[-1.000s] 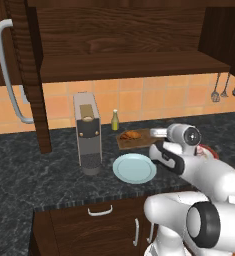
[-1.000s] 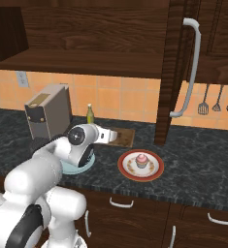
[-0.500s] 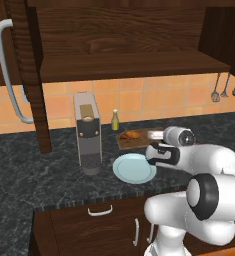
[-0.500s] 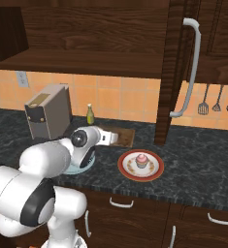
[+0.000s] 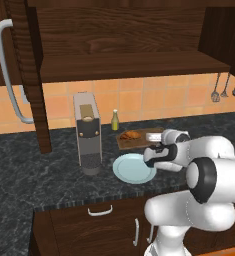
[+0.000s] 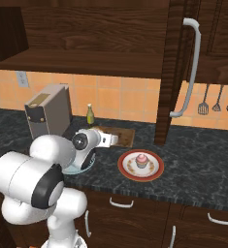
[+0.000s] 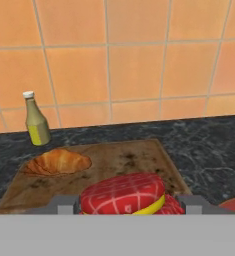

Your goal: From the different types of pastries on the counter, select a croissant and place it on the cutting board. Then retrieve a jar of jam from the cabinet and place it alongside the croissant on the cutting board.

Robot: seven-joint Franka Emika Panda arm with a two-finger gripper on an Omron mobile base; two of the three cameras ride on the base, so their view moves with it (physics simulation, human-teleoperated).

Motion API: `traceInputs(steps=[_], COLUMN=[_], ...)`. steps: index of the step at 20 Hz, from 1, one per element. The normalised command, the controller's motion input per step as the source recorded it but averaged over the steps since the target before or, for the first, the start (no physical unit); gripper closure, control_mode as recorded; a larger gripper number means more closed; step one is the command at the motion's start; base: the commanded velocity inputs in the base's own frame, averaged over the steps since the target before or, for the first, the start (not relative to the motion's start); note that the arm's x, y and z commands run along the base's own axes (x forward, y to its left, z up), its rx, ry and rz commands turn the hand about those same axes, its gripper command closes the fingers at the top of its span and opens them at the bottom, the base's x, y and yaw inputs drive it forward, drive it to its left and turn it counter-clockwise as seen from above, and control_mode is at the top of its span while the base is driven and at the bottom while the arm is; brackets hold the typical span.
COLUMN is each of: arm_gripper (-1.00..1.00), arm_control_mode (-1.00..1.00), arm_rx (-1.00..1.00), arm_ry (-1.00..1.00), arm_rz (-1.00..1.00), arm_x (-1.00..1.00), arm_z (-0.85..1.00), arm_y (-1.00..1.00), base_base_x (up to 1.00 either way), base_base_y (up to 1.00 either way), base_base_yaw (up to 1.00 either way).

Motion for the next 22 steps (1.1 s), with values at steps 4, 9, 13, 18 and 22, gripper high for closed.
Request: traceInputs(steps=[4,9,13,18,22], arm_gripper=[1.00,1.00,1.00,1.00,1.00], arm_control_mode=[-1.00,-1.00,-1.00,-1.00,-1.00], arm_rx=[0.00,0.00,0.00,0.00,0.00], arm_ry=[0.00,0.00,0.00,0.00,-0.01], arm_rz=[0.00,0.00,0.00,0.00,0.00], arm_x=[0.15,0.23,0.13,0.15,0.38], arm_z=[-0.04,-0.05,-0.36,-0.25,-0.01], arm_y=[0.00,0.00,0.00,0.00,0.00], base_base_x=[0.00,0.00,0.00,0.00,0.00], base_base_y=[0.00,0.00,0.00,0.00,0.00], base_base_yaw=[0.00,0.00,0.00,0.00,0.00])
